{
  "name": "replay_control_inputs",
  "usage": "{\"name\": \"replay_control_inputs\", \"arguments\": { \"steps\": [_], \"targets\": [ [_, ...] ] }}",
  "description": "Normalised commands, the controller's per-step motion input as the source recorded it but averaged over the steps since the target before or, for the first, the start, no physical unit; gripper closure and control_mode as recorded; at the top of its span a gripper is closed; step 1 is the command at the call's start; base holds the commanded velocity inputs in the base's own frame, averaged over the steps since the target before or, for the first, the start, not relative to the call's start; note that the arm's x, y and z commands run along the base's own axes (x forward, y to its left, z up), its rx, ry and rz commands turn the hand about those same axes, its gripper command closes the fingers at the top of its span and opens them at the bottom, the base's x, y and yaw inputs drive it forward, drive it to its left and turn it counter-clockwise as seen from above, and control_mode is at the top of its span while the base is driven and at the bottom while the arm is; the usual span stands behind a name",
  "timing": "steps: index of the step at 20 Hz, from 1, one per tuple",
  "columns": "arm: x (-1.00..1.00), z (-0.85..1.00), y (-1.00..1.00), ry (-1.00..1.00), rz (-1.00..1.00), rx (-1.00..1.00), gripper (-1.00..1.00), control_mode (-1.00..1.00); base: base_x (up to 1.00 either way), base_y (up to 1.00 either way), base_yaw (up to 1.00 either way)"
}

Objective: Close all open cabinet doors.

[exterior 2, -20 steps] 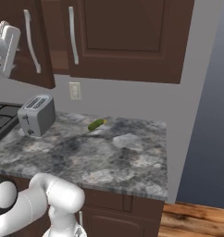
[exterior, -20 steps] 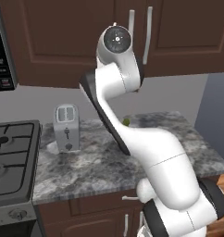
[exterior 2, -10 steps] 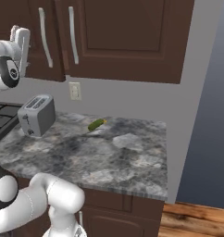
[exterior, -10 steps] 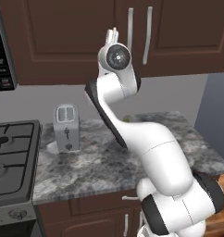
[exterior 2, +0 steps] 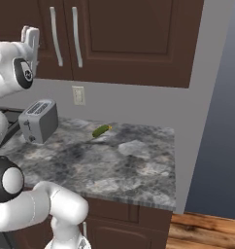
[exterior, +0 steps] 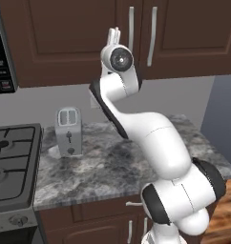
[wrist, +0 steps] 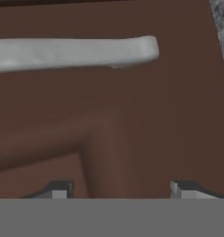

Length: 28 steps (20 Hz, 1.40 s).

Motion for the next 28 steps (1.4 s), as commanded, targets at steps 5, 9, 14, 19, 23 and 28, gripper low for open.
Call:
{"name": "replay_control_inputs", "arguments": {
  "steps": [5,9,14,19,23,28],
  "targets": [
    [0.41,-0.11,0.05,0.00,0.00,0.00,-1.00,-1.00,0.00,0.00,0.00],
    [0.07,-0.16,0.00,0.00,0.01,-0.01,-1.00,-1.00,0.00,0.00,0.00],
    [-0.53,-0.26,0.00,0.08,0.00,-0.13,-1.00,-1.00,0.00,0.00,0.00],
    [-0.63,-0.18,-0.07,0.11,0.05,-0.15,-1.00,-1.00,0.00,0.00,0.00],
    [-0.67,-0.06,-0.26,0.06,0.11,-0.14,-1.00,-1.00,0.00,0.00,0.00],
    [-0.63,0.00,-0.20,0.05,0.24,-0.32,-1.00,-1.00,0.00,0.00,0.00]
  ]
}}
